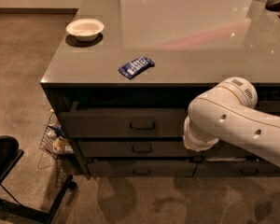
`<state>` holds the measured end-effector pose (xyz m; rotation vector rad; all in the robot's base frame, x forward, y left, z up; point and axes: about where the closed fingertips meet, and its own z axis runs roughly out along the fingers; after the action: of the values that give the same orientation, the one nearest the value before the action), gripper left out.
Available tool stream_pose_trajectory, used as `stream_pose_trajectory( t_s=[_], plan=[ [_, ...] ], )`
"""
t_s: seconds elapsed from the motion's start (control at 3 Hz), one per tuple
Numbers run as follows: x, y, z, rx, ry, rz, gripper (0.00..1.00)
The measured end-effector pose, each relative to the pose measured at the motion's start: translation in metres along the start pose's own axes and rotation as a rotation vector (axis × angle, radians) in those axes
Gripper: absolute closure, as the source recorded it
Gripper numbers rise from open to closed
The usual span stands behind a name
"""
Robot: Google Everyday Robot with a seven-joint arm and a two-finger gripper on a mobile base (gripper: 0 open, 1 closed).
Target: Open top drawer
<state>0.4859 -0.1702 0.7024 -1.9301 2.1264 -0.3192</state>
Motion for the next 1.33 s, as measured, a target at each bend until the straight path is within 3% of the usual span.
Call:
stream_pose_trajectory(
  t_s=[0.33, 0.67, 1.0, 1.33],
  plan=[
    [-0.012, -0.016, 0.008, 0.039, -0.033, -0.016, 0.60],
    [-0.028, -0.064, 0.021, 0.129, -0.105, -0.028, 0.29],
    [-0.029, -0.092, 0.024, 0.173, -0.131, -0.023, 0.06],
    [-0.029, -0.093, 0.024, 0.176, -0.132, -0.022, 0.00]
  ],
)
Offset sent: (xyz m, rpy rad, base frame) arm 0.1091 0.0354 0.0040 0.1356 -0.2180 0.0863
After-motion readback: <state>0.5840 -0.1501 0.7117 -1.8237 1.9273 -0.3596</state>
